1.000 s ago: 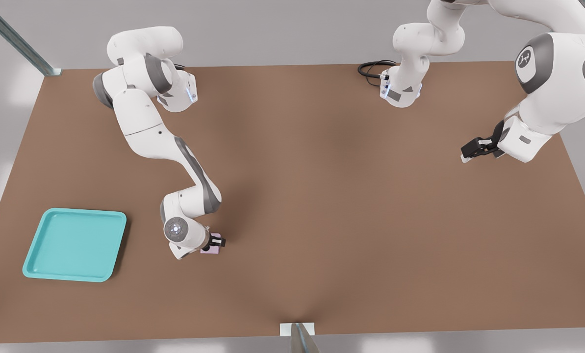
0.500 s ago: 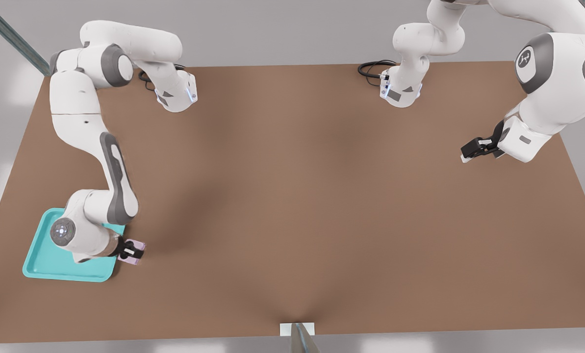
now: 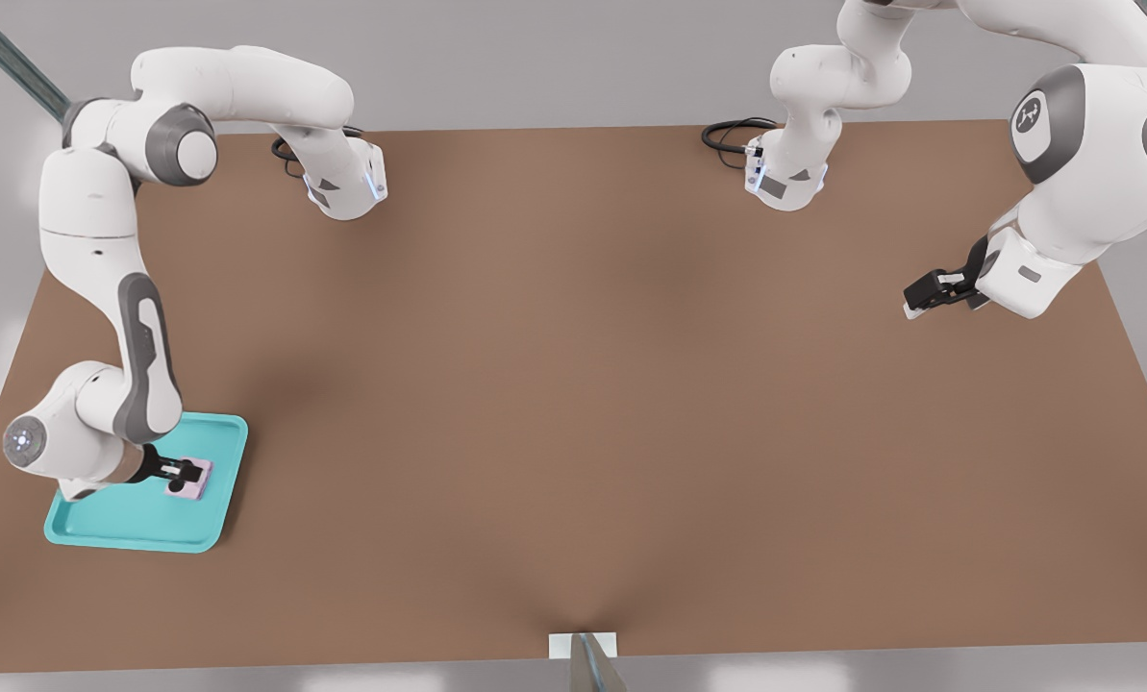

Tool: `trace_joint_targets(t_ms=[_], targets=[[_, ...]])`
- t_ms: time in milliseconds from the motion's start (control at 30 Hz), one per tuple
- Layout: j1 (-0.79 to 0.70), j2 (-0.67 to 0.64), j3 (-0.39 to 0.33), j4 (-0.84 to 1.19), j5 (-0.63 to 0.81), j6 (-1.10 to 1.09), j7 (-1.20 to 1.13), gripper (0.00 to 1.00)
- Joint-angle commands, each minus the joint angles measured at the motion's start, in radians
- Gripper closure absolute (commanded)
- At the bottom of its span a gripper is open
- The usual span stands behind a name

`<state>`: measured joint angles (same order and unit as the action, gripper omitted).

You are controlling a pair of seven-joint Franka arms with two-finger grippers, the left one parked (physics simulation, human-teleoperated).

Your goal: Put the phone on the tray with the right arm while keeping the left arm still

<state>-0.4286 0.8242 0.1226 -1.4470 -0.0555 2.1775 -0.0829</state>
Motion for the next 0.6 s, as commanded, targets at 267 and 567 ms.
trace_joint_targets(t_ms=[267, 567], targets=[[0.214, -0.496, 0.175, 0.069, -0.046, -0.462, 0.132, 0.0], [0.47, -0.651, -0.092, 0.046, -0.023, -0.608, 0.13, 0.0]])
